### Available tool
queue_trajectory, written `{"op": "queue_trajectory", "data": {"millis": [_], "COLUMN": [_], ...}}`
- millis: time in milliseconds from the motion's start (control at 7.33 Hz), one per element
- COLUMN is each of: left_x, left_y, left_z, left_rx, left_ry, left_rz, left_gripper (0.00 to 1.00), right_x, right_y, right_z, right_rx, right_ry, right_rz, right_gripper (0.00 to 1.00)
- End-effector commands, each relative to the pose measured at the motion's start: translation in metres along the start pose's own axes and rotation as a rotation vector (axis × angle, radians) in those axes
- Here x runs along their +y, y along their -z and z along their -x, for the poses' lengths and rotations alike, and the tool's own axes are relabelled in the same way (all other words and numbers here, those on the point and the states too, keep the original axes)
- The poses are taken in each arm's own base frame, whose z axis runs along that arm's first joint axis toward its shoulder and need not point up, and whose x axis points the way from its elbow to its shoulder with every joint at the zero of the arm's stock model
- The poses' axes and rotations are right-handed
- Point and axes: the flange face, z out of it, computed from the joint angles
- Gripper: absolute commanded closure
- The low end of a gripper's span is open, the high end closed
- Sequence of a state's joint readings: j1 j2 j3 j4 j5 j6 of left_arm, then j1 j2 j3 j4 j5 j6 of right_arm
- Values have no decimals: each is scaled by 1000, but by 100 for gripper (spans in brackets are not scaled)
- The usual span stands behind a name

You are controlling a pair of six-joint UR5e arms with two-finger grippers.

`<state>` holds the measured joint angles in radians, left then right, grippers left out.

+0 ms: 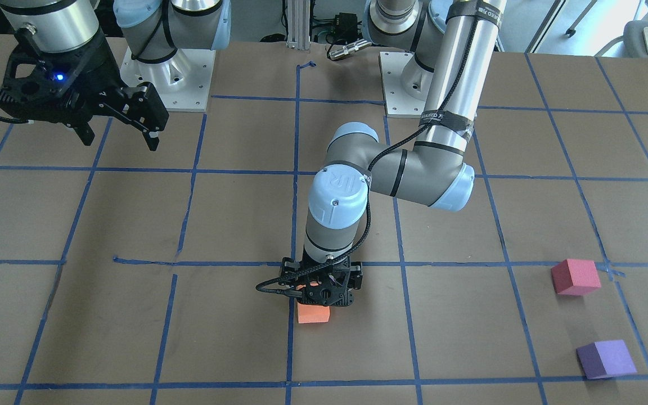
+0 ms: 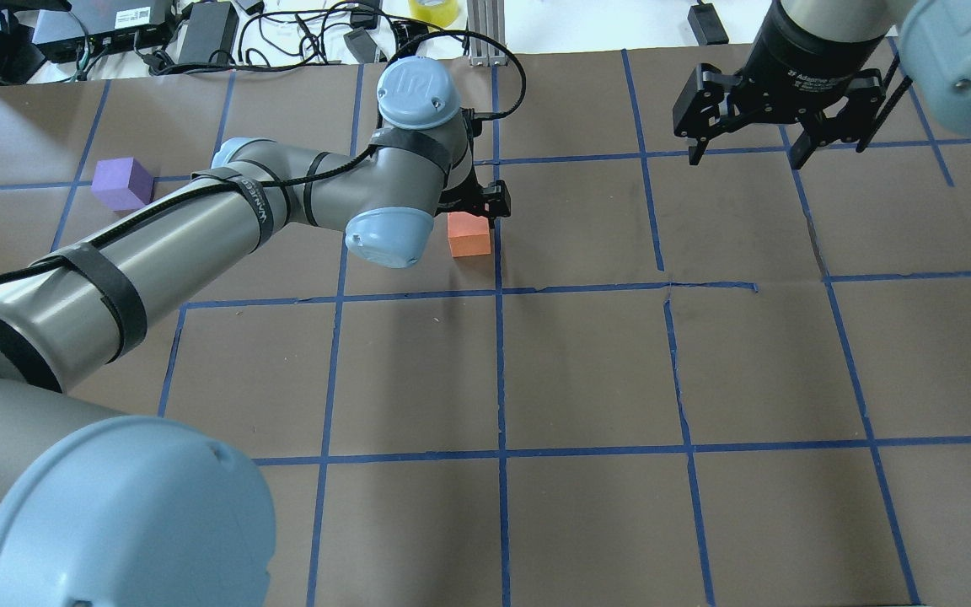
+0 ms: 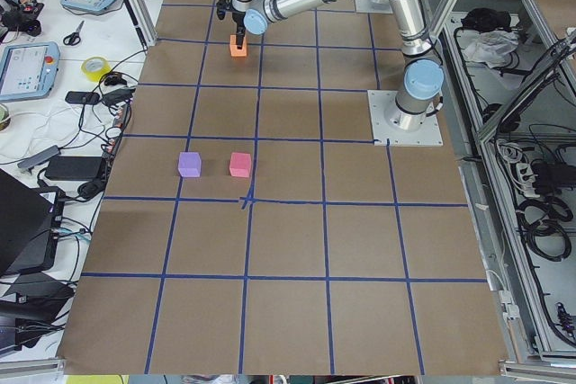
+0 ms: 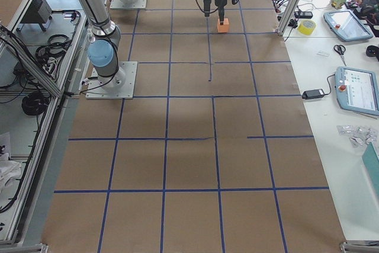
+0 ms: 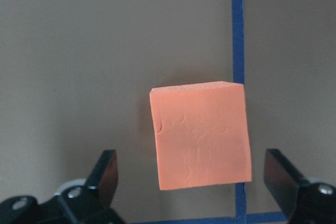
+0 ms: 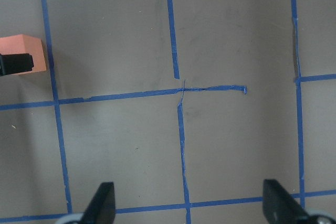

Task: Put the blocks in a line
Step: 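Lower and close the left gripper on the orange cube, then carry the orange cube with the left gripper toward the purple cube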

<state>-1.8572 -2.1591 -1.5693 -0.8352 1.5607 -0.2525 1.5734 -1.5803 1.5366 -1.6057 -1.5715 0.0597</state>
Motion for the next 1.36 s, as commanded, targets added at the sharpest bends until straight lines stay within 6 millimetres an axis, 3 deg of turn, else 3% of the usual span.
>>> {"op": "queue_trajectory", "data": {"millis": [0, 136, 273, 409, 682, 955, 1227], "left_x": [1, 2, -5, -20, -52, -85, -84], "left_y": [-17, -27, -18, 3, 41, 109, 130], "left_z": [0, 0, -3, 7, 90, 186, 275], "left_rx": [5, 9, 20, 42, 55, 90, 100], "left_ry": [-15, -30, -41, -53, 3, 78, 84], "left_rz": [28, 42, 24, -7, 9, -39, 20], "left_gripper": [33, 49, 86, 100, 100, 100, 100], "right_x": [3, 5, 6, 8, 8, 8, 8], "right_y": [1, 3, 4, 5, 5, 5, 5], "right_z": [-3, -3, -2, -1, -1, -1, -1], "right_rx": [12, 9, 3, 1, 2, 2, 8], "right_ry": [88, 88, 89, 91, 92, 92, 92], "right_rz": [-3, -4, -4, -1, -1, -1, -1], "right_gripper": [0, 0, 0, 0, 0, 0, 0]}}
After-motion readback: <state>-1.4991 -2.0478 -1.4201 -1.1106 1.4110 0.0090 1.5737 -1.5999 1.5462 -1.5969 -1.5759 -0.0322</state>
